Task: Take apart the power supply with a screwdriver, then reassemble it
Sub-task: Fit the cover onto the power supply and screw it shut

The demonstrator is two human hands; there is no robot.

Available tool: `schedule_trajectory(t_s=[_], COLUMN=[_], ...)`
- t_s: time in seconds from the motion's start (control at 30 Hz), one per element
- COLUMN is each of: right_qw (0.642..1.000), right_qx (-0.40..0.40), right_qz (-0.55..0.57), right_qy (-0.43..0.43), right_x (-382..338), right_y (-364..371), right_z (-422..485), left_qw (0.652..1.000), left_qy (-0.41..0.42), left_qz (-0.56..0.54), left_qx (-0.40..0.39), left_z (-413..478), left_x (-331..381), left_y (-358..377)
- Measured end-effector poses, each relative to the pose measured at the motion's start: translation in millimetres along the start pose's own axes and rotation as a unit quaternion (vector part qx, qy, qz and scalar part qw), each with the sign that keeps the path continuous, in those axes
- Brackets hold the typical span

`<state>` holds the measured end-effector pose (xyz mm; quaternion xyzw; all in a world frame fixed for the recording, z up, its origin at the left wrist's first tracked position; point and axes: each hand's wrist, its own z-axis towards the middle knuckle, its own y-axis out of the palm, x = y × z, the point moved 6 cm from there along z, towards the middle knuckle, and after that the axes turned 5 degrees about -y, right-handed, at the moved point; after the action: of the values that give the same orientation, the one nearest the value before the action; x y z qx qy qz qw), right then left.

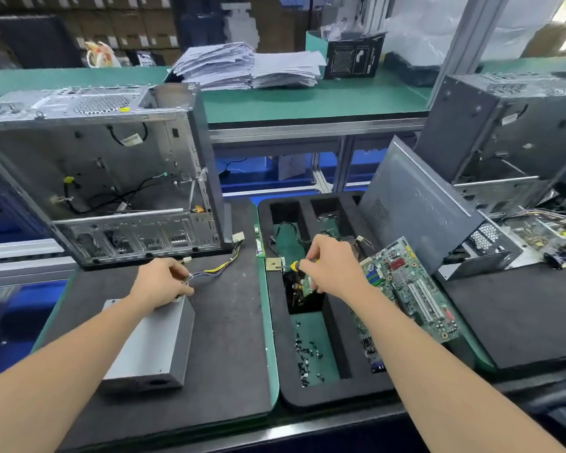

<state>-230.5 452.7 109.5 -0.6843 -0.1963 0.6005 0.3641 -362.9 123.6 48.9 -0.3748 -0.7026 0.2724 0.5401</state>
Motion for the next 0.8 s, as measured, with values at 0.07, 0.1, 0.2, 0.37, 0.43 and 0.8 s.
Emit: schedule_trajectory(t_s=[0.07,0.1,0.2,0.37,0.43,0.8], right_qw=[1.000,1.000,1.000,1.000,1.000,0.994], right_qx=[-0.006,-0.009,-0.019,-0.020,-0.016,-0.051], right_qz=[-0.003,-0.007,0.002,0.018,0.013,-0.096], right_qy=[-0.005,-0.010,-0.015,-0.009,-0.001,-0.005], right_x=[1.0,0.5,-1.6,7.4,17.2,61.4], right_y=[4.7,7.4,14.9,19.6,18.9,12.8], right_z=[2.9,4.6,9.9,15.0,14.6,-11.7], left_qw=[0.999,0.999,0.999,0.985,0.961,0.856], left_qy=[0.031,0.030,-0.032,-0.102,-0.004,0.329], left_qz=[-0.007,-0.008,0.015,0.139,0.258,0.339], left_qx=[-0.011,-0.009,0.000,-0.005,0.100,-0.211], left_z=[-4.9,-4.6,4.5,3.3,-7.1,-95.2], left_x=[2.1,1.4,-3.4,11.1,46.8,139.5], left_y=[4.8,6.1,6.5,17.7,21.7,239.0])
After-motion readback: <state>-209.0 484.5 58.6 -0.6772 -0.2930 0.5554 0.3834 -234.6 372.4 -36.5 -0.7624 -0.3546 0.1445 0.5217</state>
